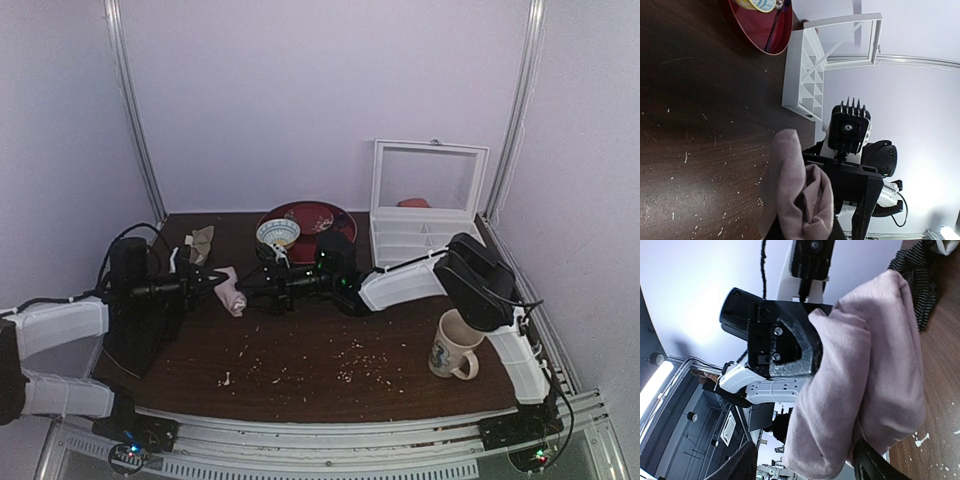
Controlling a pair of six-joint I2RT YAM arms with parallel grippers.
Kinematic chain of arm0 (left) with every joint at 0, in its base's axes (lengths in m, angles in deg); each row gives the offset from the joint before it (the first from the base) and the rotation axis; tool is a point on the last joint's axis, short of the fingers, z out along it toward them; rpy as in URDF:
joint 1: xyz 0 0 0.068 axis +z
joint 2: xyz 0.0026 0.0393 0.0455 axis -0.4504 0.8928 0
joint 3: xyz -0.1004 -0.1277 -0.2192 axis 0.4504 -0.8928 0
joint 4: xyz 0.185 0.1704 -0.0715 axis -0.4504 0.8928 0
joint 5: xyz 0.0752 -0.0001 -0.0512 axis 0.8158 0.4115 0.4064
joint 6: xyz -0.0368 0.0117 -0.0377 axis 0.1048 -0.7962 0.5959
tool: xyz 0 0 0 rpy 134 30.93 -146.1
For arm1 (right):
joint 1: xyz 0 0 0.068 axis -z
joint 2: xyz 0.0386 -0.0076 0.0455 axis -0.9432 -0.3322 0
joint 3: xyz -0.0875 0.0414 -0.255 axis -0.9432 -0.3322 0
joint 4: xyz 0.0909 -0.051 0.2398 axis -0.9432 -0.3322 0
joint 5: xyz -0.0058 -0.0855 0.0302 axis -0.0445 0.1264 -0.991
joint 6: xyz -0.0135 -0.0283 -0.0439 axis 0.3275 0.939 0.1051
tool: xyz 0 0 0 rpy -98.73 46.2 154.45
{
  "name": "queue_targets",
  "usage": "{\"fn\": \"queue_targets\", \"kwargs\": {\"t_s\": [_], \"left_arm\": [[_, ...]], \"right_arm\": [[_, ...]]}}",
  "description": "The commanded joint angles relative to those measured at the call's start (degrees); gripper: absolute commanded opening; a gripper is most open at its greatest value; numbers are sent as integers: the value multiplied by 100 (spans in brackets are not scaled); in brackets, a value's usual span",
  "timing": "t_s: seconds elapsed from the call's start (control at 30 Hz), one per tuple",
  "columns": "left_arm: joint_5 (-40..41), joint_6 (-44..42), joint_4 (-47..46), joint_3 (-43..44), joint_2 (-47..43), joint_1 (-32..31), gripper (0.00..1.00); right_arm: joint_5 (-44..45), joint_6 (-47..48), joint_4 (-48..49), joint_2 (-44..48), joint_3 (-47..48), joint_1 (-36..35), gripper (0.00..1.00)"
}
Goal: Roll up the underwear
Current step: Pass from the left arm to the right
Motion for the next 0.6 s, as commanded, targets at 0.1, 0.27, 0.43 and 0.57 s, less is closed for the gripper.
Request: {"fn": "queue_targets", "kwargs": {"t_s": [0.1,0.27,0.43,0.57], "left_arm": [[-215,690,-1727,-258,183,96,0],[-428,711,-1604,-105,105,285,0],[-510,782,-1574,-80,6,341,0],[-478,1139,-2162,-233,110,339,0]], "right_arm": [[149,-1372,1726,-435,362,30,64],[152,-921,1326,-261,75,105,64],[265,-1197,1731,-337,12,200,64],[329,-1355,1863,-435,174,192,65]]}}
